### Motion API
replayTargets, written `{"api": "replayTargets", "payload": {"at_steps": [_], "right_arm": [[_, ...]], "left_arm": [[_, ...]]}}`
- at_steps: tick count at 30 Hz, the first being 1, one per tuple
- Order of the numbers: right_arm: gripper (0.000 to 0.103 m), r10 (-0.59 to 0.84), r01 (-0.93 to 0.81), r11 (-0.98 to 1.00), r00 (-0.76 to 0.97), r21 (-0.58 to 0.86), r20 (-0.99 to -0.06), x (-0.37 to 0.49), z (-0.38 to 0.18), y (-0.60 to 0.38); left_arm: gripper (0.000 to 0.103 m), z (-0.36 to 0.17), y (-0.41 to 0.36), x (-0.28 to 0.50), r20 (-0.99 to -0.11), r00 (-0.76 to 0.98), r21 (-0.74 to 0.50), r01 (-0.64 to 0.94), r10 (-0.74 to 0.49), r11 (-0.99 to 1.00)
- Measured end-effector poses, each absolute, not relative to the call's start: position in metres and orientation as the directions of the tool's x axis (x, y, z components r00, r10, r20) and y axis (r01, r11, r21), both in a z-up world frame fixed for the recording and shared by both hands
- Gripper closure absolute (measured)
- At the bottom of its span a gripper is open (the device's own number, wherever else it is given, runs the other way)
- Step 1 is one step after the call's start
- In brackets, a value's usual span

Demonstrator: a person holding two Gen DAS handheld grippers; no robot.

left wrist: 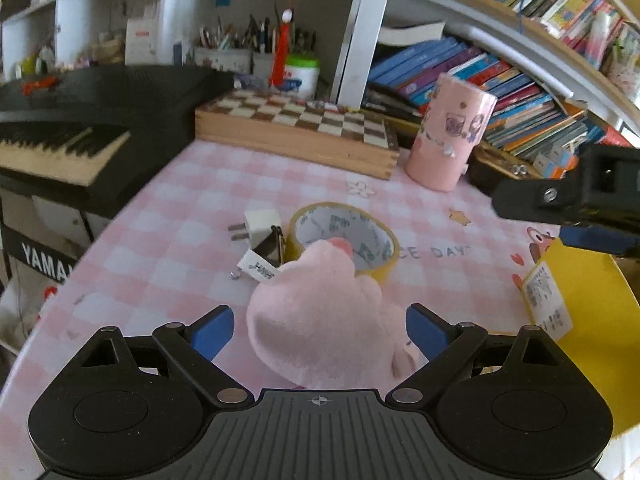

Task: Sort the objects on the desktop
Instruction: 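Grasp the pink plush pig with the left tool while the right tool grasps the yellow tape roll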

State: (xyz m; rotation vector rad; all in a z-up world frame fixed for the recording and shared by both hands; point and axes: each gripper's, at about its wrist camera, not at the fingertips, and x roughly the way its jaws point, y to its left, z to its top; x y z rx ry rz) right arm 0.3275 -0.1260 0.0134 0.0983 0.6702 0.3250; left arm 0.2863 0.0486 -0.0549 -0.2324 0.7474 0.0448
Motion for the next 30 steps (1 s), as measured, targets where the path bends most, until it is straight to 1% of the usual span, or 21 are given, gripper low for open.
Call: {"api": "replayTargets", "payload": {"at_steps": [4, 9, 10, 11, 13, 15, 19, 24, 27, 30], "right_arm": [[0.023, 0.343, -0.269, 0.939, 0.708, 0.213, -0.617, 0.340, 0.008, -0.124], [0.020, 0.364, -0.297, 0.930, 0.664, 0.217, -0.653, 0.354, -0.002, -0.116], [0.020, 0.369, -0.304, 0.927, 0.652, 0.218, -0.662, 0.358, -0.004, -0.114], [0.020, 0.374, -0.312, 0.925, 0.643, 0.218, -0.669, 0.361, -0.005, -0.111], [0.017, 0.383, -0.326, 0.920, 0.631, 0.217, -0.675, 0.366, -0.008, -0.106], [0.016, 0.395, -0.341, 0.913, 0.614, 0.221, -0.684, 0.372, -0.012, -0.101], [0.016, 0.427, -0.391, 0.892, 0.567, 0.226, -0.704, 0.380, -0.024, -0.081], [0.014, 0.414, -0.485, 0.863, 0.526, 0.138, -0.743, 0.387, -0.046, -0.043], [0.011, 0.388, -0.512, 0.855, 0.524, 0.084, -0.758, 0.392, -0.059, -0.027], [0.010, 0.370, -0.516, 0.855, 0.530, 0.056, -0.763, 0.398, -0.067, -0.022]], "left_arm": [[0.008, -0.065, 0.053, 0.302, -0.716, 0.696, -0.237, -0.163, -0.059, 0.958], [0.009, -0.073, 0.056, 0.314, -0.732, 0.676, -0.298, -0.203, -0.087, 0.933], [0.017, -0.074, 0.056, 0.316, -0.736, 0.670, -0.308, -0.202, -0.098, 0.930], [0.018, -0.075, 0.056, 0.317, -0.735, 0.668, -0.325, -0.198, -0.115, 0.925], [0.029, -0.072, 0.056, 0.315, -0.737, 0.667, -0.323, -0.202, -0.111, 0.925], [0.031, -0.068, 0.061, 0.309, -0.740, 0.663, -0.330, -0.210, -0.114, 0.920], [0.032, -0.060, 0.078, 0.285, -0.763, 0.646, -0.261, -0.281, -0.019, 0.924], [0.032, -0.055, 0.103, 0.254, -0.776, 0.627, -0.261, -0.416, 0.067, 0.871], [0.032, -0.049, 0.109, 0.246, -0.764, 0.636, -0.246, -0.447, 0.113, 0.860], [0.032, -0.044, 0.112, 0.243, -0.753, 0.644, -0.233, -0.455, 0.136, 0.860]]}}
